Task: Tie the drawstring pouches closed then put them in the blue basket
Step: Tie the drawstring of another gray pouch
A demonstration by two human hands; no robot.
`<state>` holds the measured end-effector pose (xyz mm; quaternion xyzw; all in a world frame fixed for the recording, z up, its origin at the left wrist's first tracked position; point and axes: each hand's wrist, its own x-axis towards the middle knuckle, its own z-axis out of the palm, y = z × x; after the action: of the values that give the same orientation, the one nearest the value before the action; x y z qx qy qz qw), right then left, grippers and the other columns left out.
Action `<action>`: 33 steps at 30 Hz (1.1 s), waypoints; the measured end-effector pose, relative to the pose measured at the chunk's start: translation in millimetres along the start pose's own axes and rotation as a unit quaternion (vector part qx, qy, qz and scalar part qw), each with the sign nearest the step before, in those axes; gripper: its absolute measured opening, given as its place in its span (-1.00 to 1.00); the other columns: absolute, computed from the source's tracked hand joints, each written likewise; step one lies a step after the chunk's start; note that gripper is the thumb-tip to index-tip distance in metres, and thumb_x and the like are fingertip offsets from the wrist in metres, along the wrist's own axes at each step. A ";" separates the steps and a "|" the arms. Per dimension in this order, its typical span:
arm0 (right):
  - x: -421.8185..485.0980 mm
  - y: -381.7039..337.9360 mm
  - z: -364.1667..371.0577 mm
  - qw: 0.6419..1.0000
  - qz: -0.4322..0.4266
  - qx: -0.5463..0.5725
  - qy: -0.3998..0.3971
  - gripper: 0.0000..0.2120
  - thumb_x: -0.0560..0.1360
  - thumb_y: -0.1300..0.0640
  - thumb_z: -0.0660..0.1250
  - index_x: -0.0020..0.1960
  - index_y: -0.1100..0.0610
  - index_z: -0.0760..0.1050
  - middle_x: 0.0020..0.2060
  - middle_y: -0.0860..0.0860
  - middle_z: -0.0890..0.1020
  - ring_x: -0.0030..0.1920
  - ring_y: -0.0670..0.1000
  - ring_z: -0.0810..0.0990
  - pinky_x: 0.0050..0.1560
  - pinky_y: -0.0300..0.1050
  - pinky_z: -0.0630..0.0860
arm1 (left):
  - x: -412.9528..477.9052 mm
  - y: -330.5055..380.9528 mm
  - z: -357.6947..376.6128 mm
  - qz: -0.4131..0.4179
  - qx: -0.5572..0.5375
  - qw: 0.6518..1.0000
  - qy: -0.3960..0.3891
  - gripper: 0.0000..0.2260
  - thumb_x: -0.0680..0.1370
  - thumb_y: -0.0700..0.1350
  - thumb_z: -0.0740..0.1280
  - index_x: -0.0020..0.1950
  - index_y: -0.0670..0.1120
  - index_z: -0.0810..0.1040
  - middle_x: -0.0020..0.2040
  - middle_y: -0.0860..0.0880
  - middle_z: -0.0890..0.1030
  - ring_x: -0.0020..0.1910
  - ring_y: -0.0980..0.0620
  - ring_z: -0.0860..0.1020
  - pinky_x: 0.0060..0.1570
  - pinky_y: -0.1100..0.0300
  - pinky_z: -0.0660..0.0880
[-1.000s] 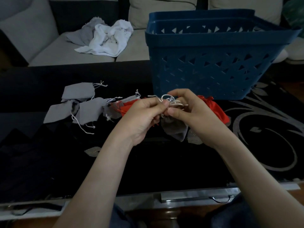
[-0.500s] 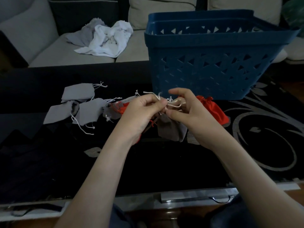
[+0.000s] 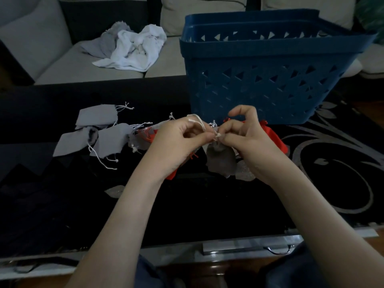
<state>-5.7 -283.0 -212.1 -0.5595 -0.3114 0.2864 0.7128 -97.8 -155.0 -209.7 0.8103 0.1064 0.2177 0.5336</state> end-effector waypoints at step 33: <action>5.2 2.4 9.2 0.992 0.080 -0.055 0.079 -0.75 0.52 0.32 0.17 -0.31 0.15 0.42 -0.45 -0.03 0.45 -0.43 -0.13 0.44 -0.40 -0.29 0.39 | 1.4 -14.5 14.0 0.217 0.225 0.944 0.110 -0.95 0.49 -0.22 0.39 -0.10 -0.17 0.63 -0.20 -0.02 0.63 -0.18 -0.01 0.56 -0.14 0.14 0.43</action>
<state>-9.5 -272.9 -212.2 -0.6418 -0.2235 0.2803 0.6780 -89.2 -160.0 -227.2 0.8836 0.0323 0.3863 0.2626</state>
